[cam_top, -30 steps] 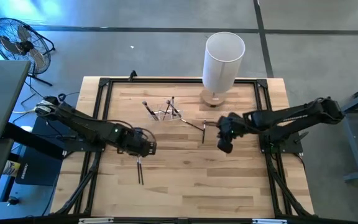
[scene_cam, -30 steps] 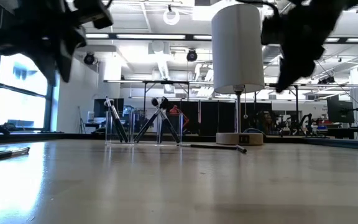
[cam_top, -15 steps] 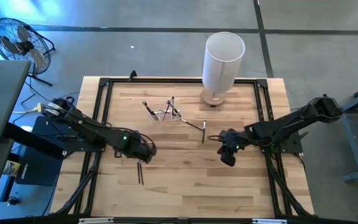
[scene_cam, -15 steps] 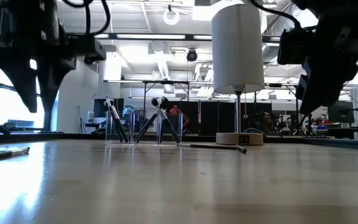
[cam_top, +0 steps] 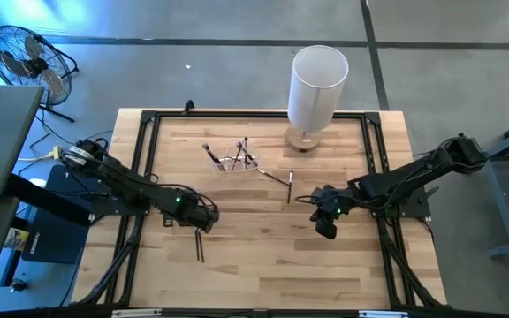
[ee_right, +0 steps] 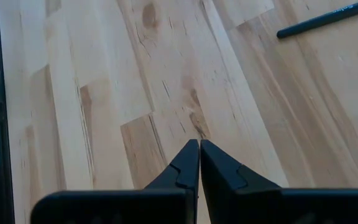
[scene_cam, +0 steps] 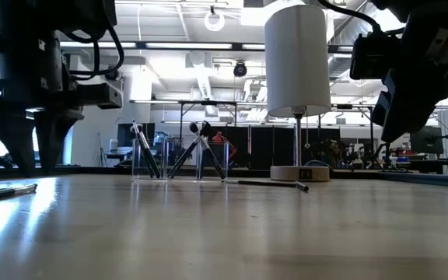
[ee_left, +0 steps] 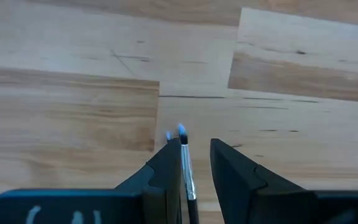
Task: Put items in baskets/containers
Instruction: Put the black eyeshadow brush into the transparent organizer
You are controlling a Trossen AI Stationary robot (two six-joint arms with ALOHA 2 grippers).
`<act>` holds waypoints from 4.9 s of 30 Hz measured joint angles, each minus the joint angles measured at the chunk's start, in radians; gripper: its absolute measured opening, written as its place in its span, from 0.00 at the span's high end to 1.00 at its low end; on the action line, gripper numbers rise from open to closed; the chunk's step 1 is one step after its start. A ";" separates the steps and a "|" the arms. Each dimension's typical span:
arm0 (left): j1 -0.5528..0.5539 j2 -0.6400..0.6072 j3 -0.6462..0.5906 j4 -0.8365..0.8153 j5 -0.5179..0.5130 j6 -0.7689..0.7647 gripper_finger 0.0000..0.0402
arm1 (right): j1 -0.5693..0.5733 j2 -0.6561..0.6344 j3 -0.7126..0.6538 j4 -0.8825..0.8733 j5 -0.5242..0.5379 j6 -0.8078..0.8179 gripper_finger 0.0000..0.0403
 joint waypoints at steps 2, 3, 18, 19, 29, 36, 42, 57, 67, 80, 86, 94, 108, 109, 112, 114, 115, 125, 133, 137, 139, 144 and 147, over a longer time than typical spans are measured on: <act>0.000 0.000 0.000 -0.016 -0.003 -0.011 0.79 | 0.000 0.000 0.000 0.000 0.000 0.000 0.98; 0.000 0.000 0.000 -0.031 -0.003 -0.014 0.79 | 0.000 0.000 0.000 0.000 0.000 0.000 0.98; 0.052 0.074 0.002 0.008 0.026 0.019 0.79 | -0.001 0.000 0.001 0.001 -0.011 0.010 0.99; 0.054 0.078 0.003 0.009 0.034 0.019 0.79 | 0.000 0.000 0.001 0.001 -0.016 0.010 0.99; 0.053 0.097 0.004 0.009 0.061 0.006 0.79 | -0.001 0.000 0.002 0.000 -0.027 0.010 0.99; 0.054 0.098 0.003 0.010 0.089 -0.018 0.92 | -0.001 0.000 0.002 0.000 -0.027 0.007 0.99; 0.054 0.098 0.002 0.015 0.086 -0.023 0.99 | -0.001 0.000 0.002 0.001 -0.026 -0.001 0.99; 0.051 0.097 0.145 -0.054 -0.289 0.041 1.00 | 0.000 0.000 0.002 0.000 -0.029 -0.012 0.99; 0.052 0.089 0.264 -0.100 -0.659 0.229 1.00 | 0.000 0.000 0.002 -0.008 -0.012 -0.040 0.99; 0.229 -0.080 0.368 0.155 -0.776 0.947 1.00 | -0.004 0.000 0.001 0.002 0.179 -0.056 0.99; 0.440 -0.120 0.370 0.428 -0.514 1.451 1.00 | -0.031 0.000 0.001 0.068 0.239 -0.054 0.99; 0.676 -0.191 0.188 0.854 -0.052 1.845 1.00 | -0.124 0.000 0.001 0.112 0.257 0.015 0.99; 0.938 -0.238 -0.339 1.689 0.348 1.902 1.00 | -0.242 0.001 0.001 0.280 0.320 0.075 0.99; 0.944 -0.232 -0.351 1.682 0.363 1.903 1.00 | -0.250 0.001 0.001 0.287 0.319 0.082 0.99; 0.964 -0.214 -0.360 1.662 0.420 1.907 1.00 | -0.274 0.001 0.001 0.301 0.321 0.103 0.99; 0.965 -0.200 -0.355 1.669 0.438 1.923 1.00 | -0.285 0.001 0.001 0.311 0.319 0.105 0.99; 0.964 -0.193 -0.355 1.650 0.441 1.925 1.00 | -0.289 0.001 0.001 0.319 0.316 0.105 0.99; 0.962 -0.189 -0.357 1.485 0.397 1.934 0.96 | -0.293 0.001 0.001 0.351 0.316 0.134 1.00; 0.962 -0.189 -0.357 1.479 0.374 1.935 0.82 | -0.293 0.001 0.001 0.351 0.331 0.160 1.00; 0.962 -0.189 -0.351 1.478 0.373 1.935 0.70 | -0.293 0.001 0.001 0.351 0.331 0.160 1.00; 0.962 -0.189 -0.334 1.478 0.372 1.935 0.65 | -0.293 0.001 0.001 0.351 0.331 0.160 1.00; 0.962 -0.216 -0.250 1.453 0.393 1.932 0.55 | -0.293 0.001 0.001 0.351 0.328 0.133 1.00; 0.936 -0.245 -0.163 1.342 0.406 1.926 0.53 | -0.293 0.001 0.001 0.351 0.314 0.097 1.00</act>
